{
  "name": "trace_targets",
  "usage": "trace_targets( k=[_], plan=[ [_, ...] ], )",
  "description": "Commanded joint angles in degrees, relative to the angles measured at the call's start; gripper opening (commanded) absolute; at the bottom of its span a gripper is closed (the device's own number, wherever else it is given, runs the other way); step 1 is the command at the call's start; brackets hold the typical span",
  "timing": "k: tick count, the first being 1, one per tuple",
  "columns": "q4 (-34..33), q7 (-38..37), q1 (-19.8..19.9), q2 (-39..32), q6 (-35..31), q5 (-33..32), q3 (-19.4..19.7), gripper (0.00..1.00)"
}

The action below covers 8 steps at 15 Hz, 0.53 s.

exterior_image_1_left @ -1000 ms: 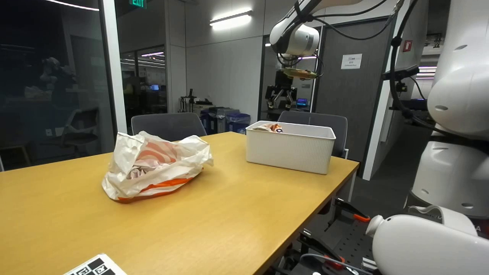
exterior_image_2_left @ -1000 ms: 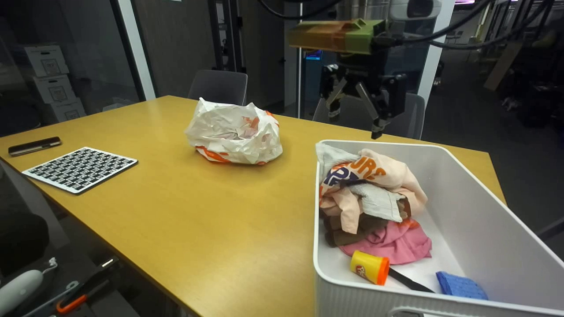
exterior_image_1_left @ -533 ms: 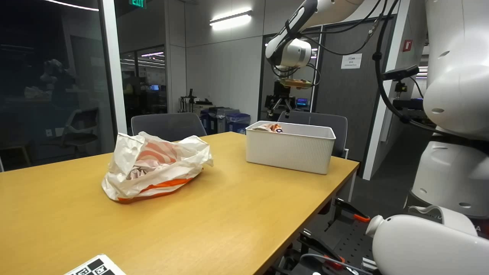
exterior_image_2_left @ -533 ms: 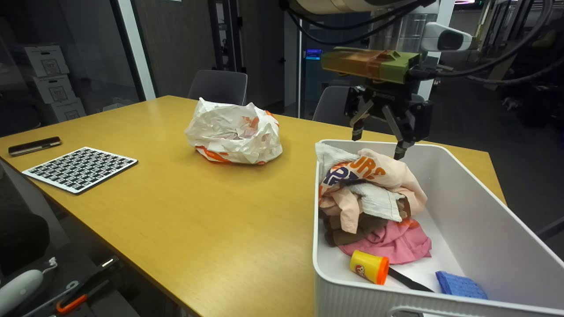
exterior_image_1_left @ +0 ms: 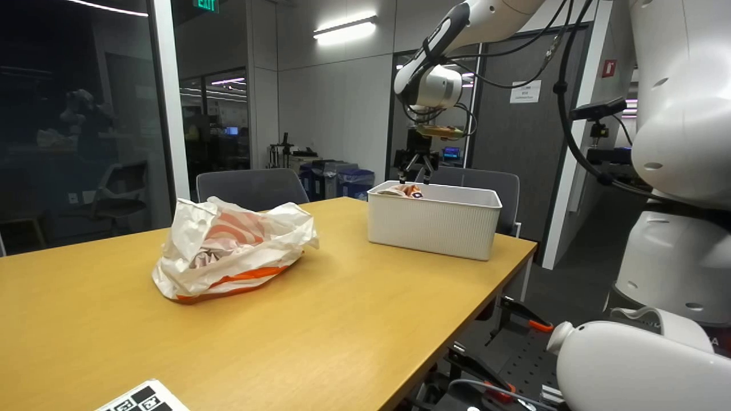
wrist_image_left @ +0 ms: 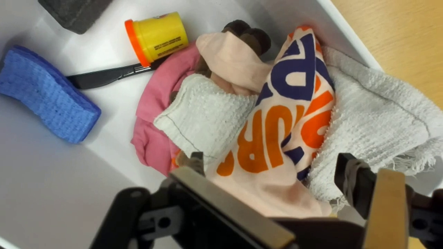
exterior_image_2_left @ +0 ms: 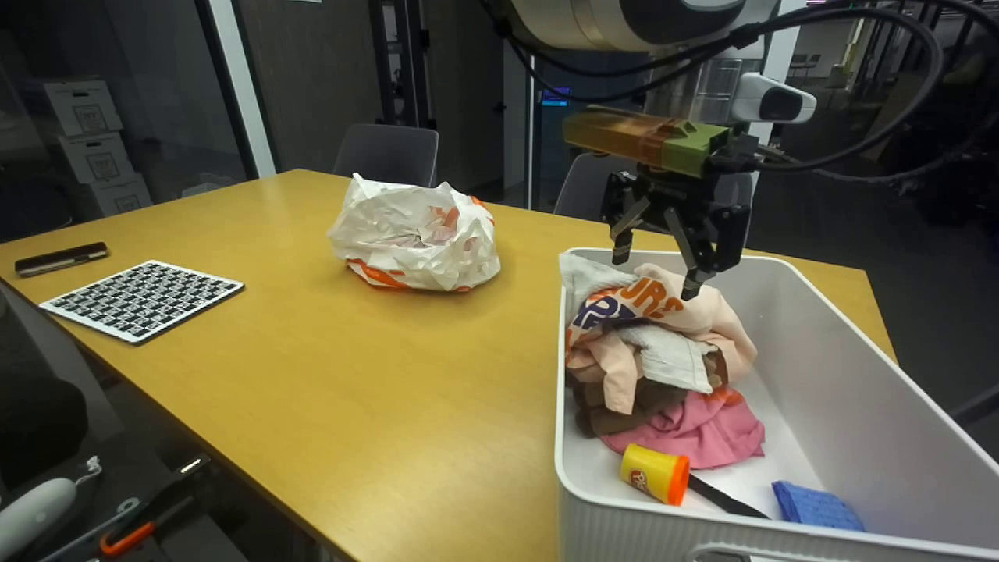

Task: Remove the peach shirt out of the basket and put it in the plastic bag

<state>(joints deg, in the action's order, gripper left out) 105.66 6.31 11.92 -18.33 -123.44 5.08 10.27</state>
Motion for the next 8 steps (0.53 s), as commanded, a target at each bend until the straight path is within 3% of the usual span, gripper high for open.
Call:
trace_targets(
  k=[1, 8],
  plan=[
    [0.25, 2.12, 1.29, -0.41, -2.68, 1.29, -0.99, 0.66],
    [-0.79, 3.47, 2.85, -2.94, -2.52, 2.06, -1.19, 0.12]
  ],
)
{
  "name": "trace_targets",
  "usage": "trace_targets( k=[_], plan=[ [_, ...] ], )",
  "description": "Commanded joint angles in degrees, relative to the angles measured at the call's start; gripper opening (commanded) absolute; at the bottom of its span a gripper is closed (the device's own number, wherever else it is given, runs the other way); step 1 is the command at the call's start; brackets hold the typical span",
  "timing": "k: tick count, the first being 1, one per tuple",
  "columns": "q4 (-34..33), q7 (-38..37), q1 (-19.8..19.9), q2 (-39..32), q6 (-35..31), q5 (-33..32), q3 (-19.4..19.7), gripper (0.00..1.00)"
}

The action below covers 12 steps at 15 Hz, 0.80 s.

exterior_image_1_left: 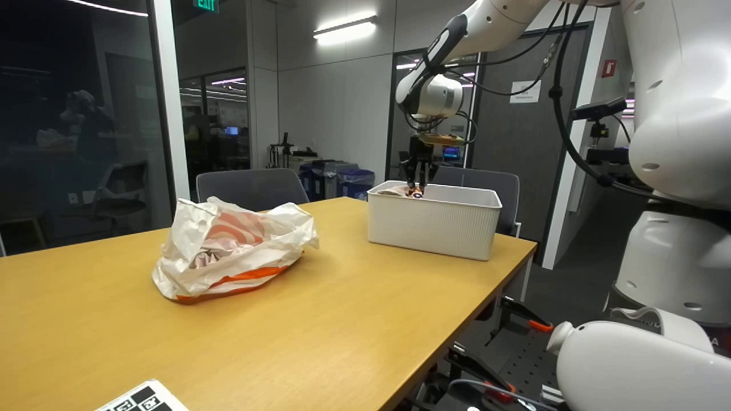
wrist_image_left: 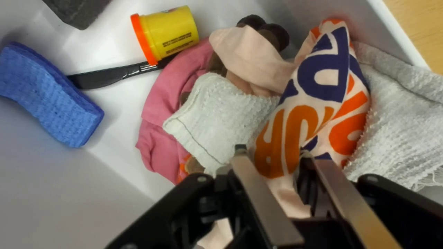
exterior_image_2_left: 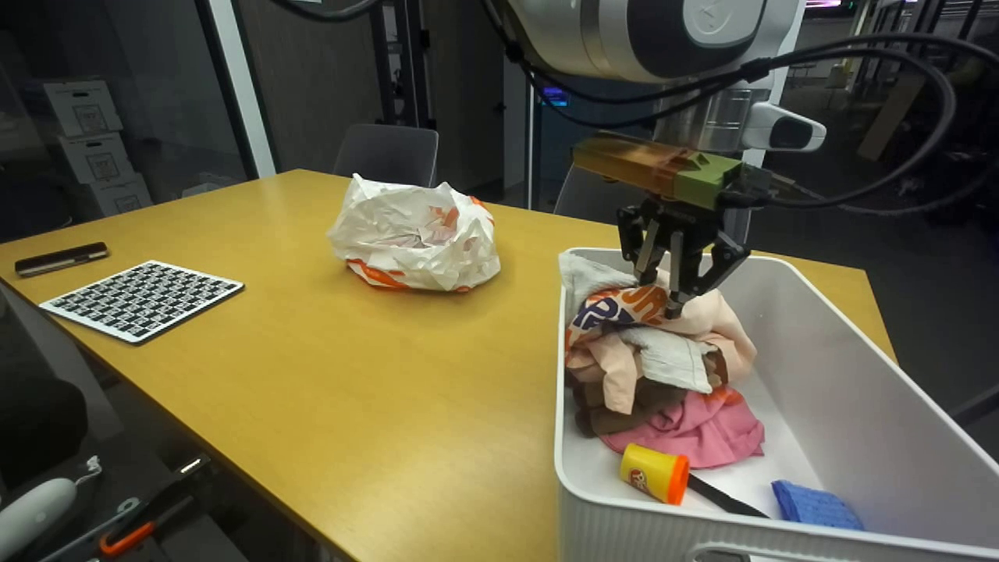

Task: Remove the peach shirt out of the basket and put it in the plastic bag

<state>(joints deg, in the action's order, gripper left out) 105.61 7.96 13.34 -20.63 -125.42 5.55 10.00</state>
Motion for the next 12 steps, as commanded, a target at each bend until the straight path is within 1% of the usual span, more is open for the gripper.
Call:
trace_targets(
  k=[1, 2, 3, 6, 8, 10, 12],
  plan=[
    [-0.65, 1.76, 1.52, -0.53, -0.36, 1.56, -0.91, 0.05],
    [-0.30, 1.41, 1.57, 0.16, -0.08, 1.69, -0.86, 0.01],
    [0.08, 1.21, 1.69, 1.02, 0.14, 2.07, -0.88, 0.00],
    [3.23, -0.02, 1.42, 6.10, -0.98, 1.92, -0.25, 0.01],
    [7.46, -0.90, 0.64, 11.81, -4.35, 0.16, 0.52, 0.01],
    [12.51, -2.19, -0.25, 18.10, -9.72, -2.70, 1.28, 0.01],
    [17.53, -5.38, -1.00, 24.06, -14.70, -6.15, 1.36, 0.01]
  ],
)
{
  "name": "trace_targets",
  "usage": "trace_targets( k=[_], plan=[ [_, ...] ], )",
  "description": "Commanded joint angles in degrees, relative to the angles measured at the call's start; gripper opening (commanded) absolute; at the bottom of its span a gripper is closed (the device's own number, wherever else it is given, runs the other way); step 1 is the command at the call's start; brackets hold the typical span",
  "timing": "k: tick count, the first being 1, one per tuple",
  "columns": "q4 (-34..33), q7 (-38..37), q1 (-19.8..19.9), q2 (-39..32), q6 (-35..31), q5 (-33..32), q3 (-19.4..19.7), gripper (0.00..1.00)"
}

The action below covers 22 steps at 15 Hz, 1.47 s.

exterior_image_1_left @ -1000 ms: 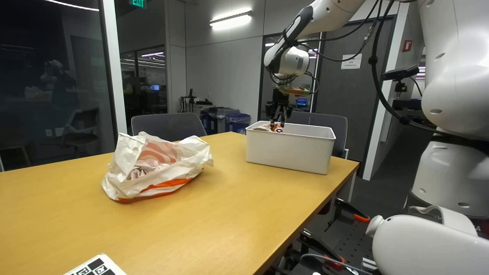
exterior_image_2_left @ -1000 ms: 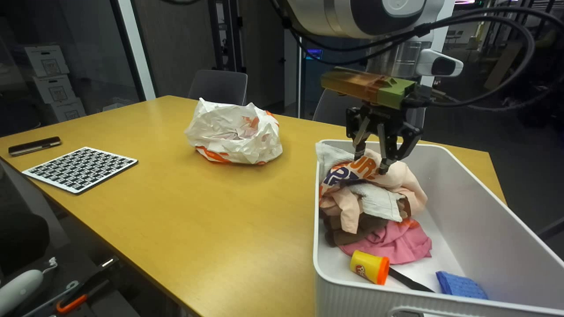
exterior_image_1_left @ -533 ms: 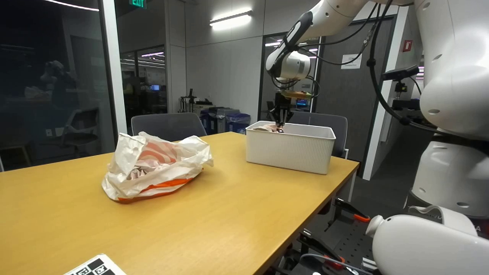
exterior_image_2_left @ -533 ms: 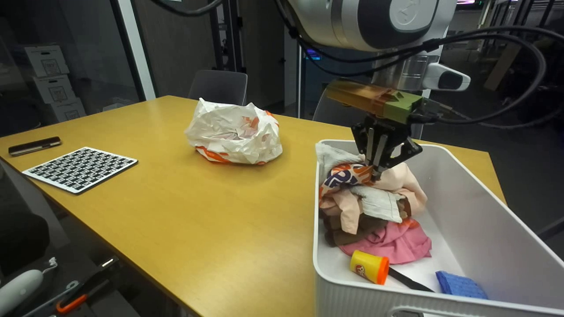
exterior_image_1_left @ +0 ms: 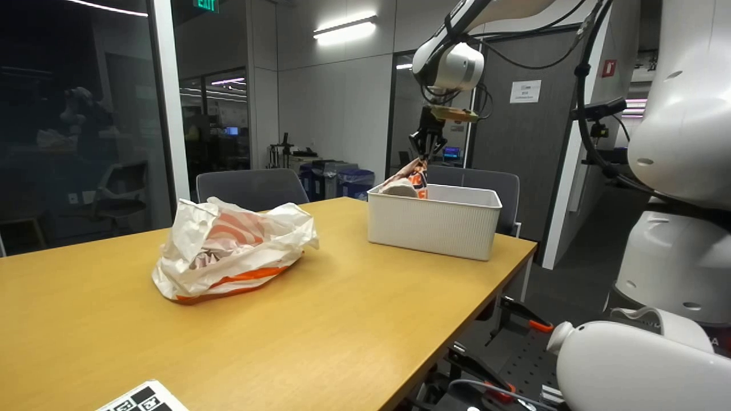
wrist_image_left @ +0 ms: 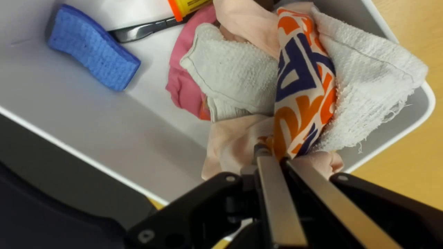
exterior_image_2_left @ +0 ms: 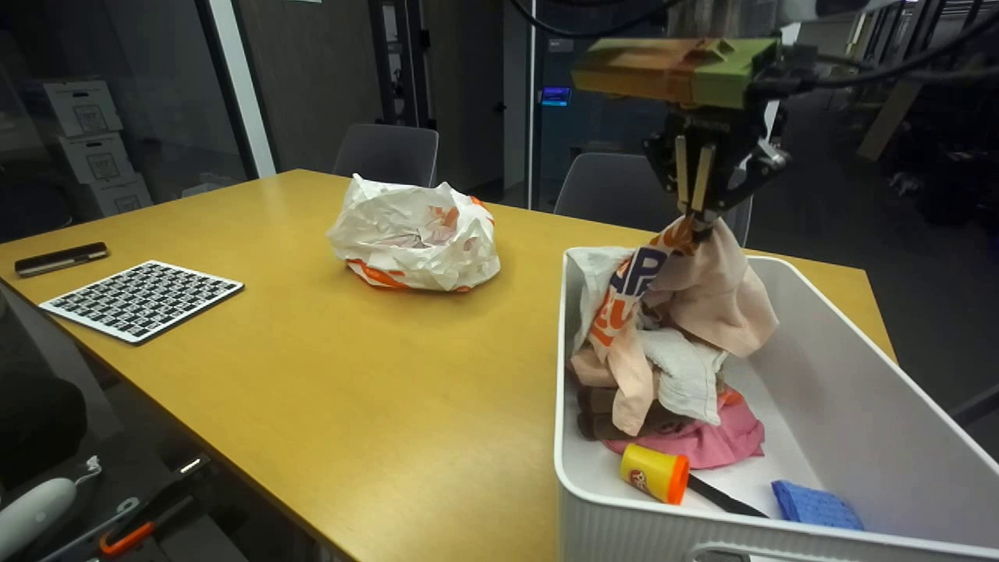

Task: Remove the peach shirt out of the basket and put it in the plastic bag

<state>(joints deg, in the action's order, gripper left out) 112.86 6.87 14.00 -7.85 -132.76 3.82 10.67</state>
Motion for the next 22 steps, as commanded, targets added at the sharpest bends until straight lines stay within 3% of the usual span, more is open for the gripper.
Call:
trace_targets(
  k=[1, 6, 7, 9, 12, 15, 17, 18, 22],
  plan=[
    [12.16, -5.65, -1.48, 14.44, -8.95, -6.44, 0.78, 0.01],
    [21.37, -17.72, 1.83, 28.81, -16.08, -21.08, -2.29, 0.01],
    [21.57, -20.87, 3.99, 28.56, -16.30, -27.47, -4.23, 0.01],
    [20.93, -23.20, 6.03, 27.13, -11.54, -33.79, -6.39, 0.01],
    [22.38, -37.72, 14.06, 25.19, -17.25, -49.40, -13.16, 0.01],
    [21.25, -51.34, 20.66, 24.25, -16.41, -64.29, -19.49, 0.01],
    [20.97, -60.08, 21.35, 24.83, -14.32, -73.67, -20.65, 0.01],
    [20.74, -64.07, 15.37, 25.64, -11.68, -78.11, -15.60, 0.01],
    [21.35, -73.70, 8.32, 30.81, -4.22, -85.01, -10.81, 0.01]
  ],
)
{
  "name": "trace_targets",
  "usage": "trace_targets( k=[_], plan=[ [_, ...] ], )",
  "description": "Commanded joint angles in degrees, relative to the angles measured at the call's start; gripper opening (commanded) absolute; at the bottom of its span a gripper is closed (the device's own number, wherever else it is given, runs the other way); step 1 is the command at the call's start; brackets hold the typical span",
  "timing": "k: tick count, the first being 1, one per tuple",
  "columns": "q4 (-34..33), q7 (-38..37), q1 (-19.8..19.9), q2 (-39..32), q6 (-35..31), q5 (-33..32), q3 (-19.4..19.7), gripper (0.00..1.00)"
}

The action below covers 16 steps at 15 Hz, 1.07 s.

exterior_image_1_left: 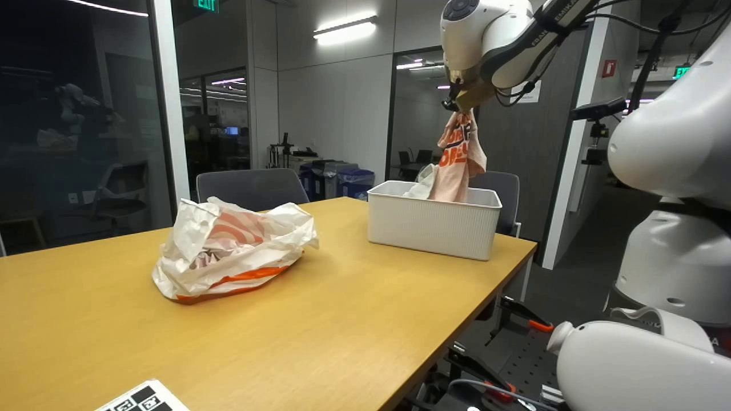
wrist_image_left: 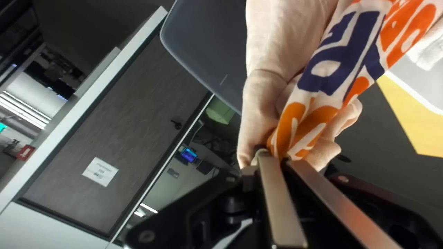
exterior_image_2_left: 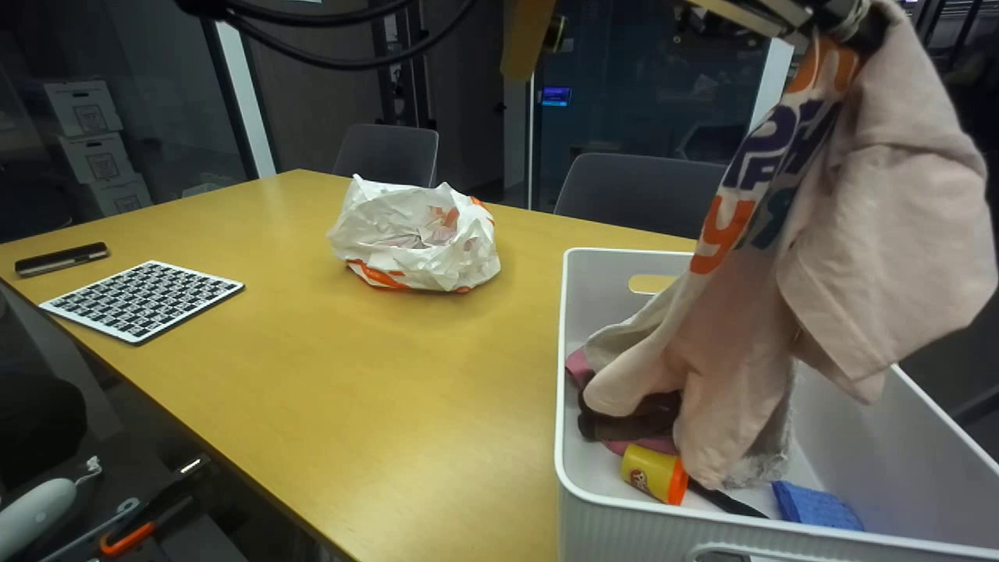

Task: Remove the peach shirt out of the basket and put it in the plastic bag

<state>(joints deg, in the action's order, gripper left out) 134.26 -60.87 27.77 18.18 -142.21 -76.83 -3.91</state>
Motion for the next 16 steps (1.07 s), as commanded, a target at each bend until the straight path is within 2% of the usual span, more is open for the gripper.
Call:
trace_targets(
  k=[1, 2, 4, 7, 11, 16],
  plan=[
    [0.22, -7.56, -7.11, 6.46, 7.11, -4.21, 4.84, 0.01],
    [0.41, -9.18, -8.61, 8.02, 8.37, -3.67, 5.79, 0.01],
    [2.15, -4.35, -12.90, 12.09, 5.94, 2.80, 8.97, 0.01],
    [3.41, -0.94, -17.62, 16.59, 2.63, 8.94, 10.98, 0.01],
    [5.75, 10.29, -24.71, 20.98, 3.22, 24.40, 9.73, 0.01],
    [6.98, 27.86, -30.57, 23.65, 10.29, 48.58, 5.39, 0.01]
  ],
)
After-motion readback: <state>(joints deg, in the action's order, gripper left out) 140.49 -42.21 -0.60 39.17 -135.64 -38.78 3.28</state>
